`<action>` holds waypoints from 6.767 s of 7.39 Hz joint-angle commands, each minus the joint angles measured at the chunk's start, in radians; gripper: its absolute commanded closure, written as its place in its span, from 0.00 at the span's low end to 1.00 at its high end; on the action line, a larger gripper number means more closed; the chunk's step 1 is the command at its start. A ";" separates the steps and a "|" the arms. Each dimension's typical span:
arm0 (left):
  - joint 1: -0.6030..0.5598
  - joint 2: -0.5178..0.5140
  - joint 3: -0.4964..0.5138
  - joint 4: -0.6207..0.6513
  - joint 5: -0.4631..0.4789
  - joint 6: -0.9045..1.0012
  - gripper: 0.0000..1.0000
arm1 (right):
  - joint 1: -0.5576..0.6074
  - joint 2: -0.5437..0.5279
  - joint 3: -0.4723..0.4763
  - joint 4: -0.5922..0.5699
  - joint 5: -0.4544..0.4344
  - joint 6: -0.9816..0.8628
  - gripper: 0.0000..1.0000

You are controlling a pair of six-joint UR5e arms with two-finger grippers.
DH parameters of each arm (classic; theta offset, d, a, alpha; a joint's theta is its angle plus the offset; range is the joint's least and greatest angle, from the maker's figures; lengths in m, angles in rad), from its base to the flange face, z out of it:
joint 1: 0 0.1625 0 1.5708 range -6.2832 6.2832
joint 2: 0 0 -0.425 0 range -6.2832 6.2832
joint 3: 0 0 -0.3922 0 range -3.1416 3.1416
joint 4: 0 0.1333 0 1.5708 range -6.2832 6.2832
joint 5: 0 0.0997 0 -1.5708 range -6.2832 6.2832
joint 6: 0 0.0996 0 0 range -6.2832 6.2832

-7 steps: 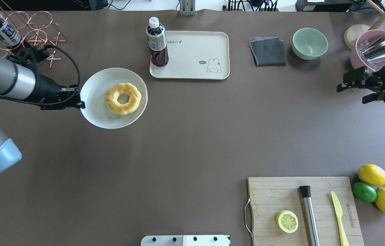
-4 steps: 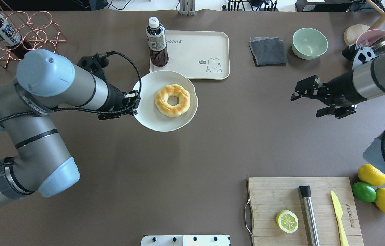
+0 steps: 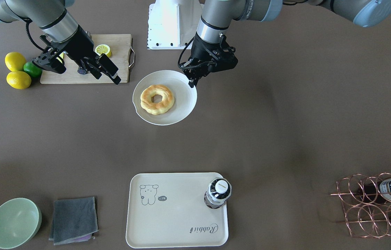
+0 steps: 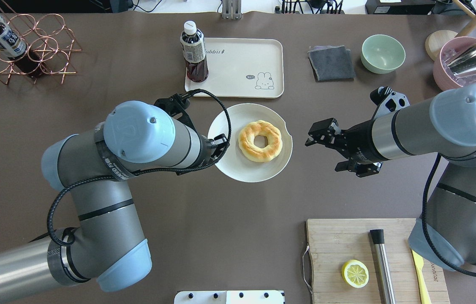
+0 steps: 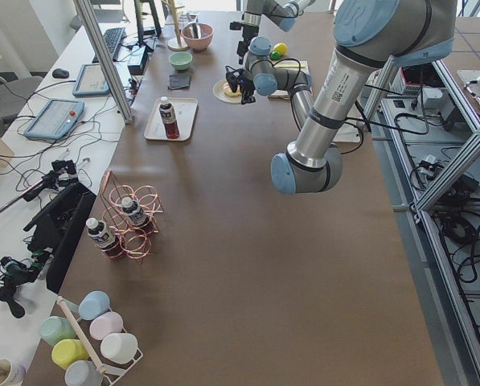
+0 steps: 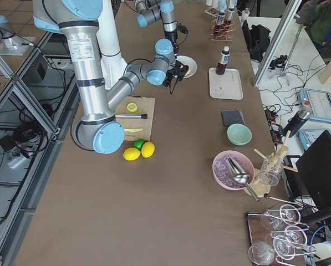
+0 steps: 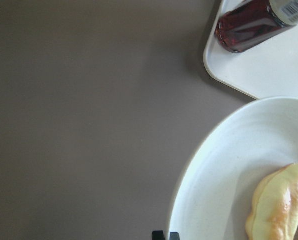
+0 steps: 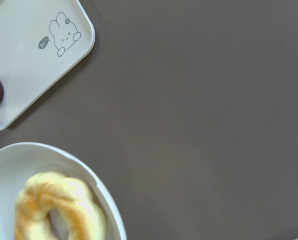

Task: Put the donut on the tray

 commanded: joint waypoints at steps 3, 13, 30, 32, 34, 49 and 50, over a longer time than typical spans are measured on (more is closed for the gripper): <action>0.072 -0.067 0.039 0.012 0.087 -0.058 1.00 | -0.119 0.054 0.046 -0.094 -0.116 0.193 0.22; 0.074 -0.061 0.031 0.011 0.090 -0.058 1.00 | -0.193 0.097 0.017 -0.154 -0.219 0.306 0.68; -0.230 0.346 -0.223 -0.001 -0.247 0.578 0.01 | 0.094 0.591 -0.869 0.147 -0.184 0.351 1.00; -0.230 0.347 -0.229 -0.008 -0.243 0.571 0.01 | 0.087 0.671 -1.021 0.238 -0.191 0.401 1.00; -0.230 0.344 -0.228 -0.008 -0.240 0.571 0.01 | 0.074 0.683 -1.049 0.261 -0.209 0.412 1.00; -0.859 0.631 0.019 0.006 -0.597 1.630 0.01 | 0.847 -0.347 -0.370 -0.107 0.317 -1.522 0.00; -0.921 0.637 0.084 0.006 -0.597 1.729 0.01 | 0.943 -0.341 -0.377 -0.246 0.282 -1.790 0.00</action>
